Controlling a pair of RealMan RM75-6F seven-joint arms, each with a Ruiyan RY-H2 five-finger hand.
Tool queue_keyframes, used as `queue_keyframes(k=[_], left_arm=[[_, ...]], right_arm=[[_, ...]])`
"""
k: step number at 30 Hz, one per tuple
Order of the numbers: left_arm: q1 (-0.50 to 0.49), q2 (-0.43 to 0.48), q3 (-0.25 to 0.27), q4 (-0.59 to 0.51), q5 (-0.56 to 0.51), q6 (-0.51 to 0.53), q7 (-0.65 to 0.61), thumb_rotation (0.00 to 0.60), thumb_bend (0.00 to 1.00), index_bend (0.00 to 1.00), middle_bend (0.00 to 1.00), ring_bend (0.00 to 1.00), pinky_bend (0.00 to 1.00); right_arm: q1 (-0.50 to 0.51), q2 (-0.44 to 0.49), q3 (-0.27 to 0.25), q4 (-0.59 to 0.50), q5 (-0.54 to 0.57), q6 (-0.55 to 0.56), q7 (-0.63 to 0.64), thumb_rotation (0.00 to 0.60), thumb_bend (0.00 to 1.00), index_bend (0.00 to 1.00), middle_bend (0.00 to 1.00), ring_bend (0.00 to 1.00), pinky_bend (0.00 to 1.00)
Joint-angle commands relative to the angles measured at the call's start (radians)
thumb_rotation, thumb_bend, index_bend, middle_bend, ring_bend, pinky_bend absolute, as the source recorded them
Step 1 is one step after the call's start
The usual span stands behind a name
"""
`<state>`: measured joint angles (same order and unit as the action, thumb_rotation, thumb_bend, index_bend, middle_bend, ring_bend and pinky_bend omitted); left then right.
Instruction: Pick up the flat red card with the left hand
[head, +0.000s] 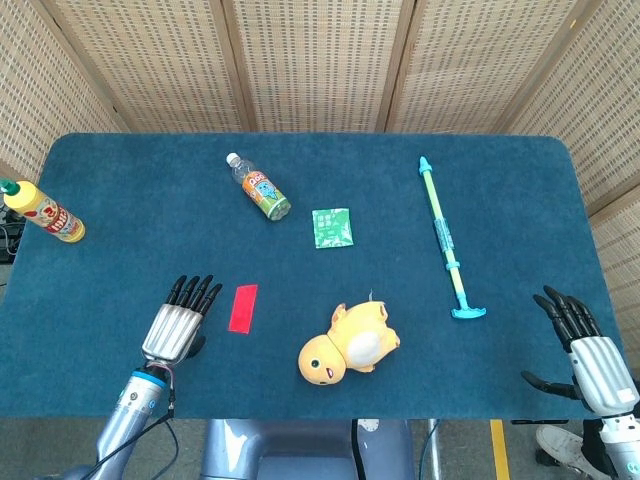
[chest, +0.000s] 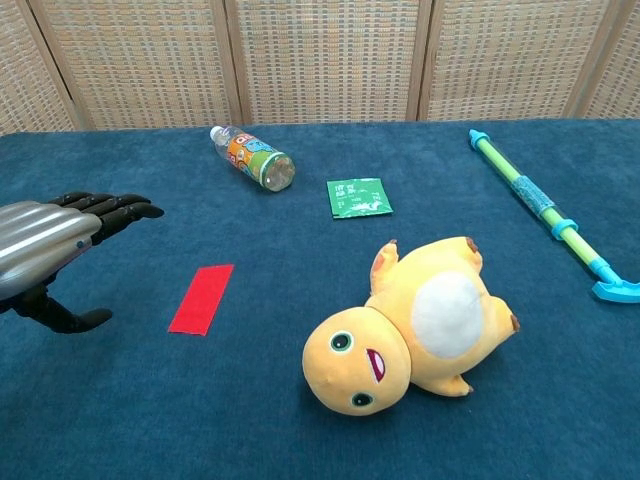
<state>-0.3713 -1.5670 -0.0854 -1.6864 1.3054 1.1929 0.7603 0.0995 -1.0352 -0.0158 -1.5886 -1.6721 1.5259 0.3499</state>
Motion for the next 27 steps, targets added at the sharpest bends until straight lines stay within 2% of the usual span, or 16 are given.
queue_keyframes(k=[1,13,27], left_arm=[[-0.018,-0.04,-0.008,0.019,-0.039,-0.011,0.029,0.6,0.33,0.0,0.0,0.0,0.0],[-0.057,-0.131,-0.011,0.082,-0.131,-0.018,0.092,0.6,0.33,0.0,0.0,0.0,0.0],[-0.096,-0.199,-0.016,0.135,-0.162,0.005,0.133,0.6,0.33,0.0,0.0,0.0,0.0]], right_arm=[[0.001,0.0,0.0,0.002,0.0,-0.001,0.004,0.6,0.0,0.0,0.0,0.0,0.0],[0.004,0.006,-0.001,0.01,-0.001,-0.002,0.04,0.6,0.0,0.0,0.0,0.0,0.0],[0.01,0.011,-0.003,0.023,0.0,-0.01,0.081,0.6,0.0,0.0,0.0,0.0,0.0]])
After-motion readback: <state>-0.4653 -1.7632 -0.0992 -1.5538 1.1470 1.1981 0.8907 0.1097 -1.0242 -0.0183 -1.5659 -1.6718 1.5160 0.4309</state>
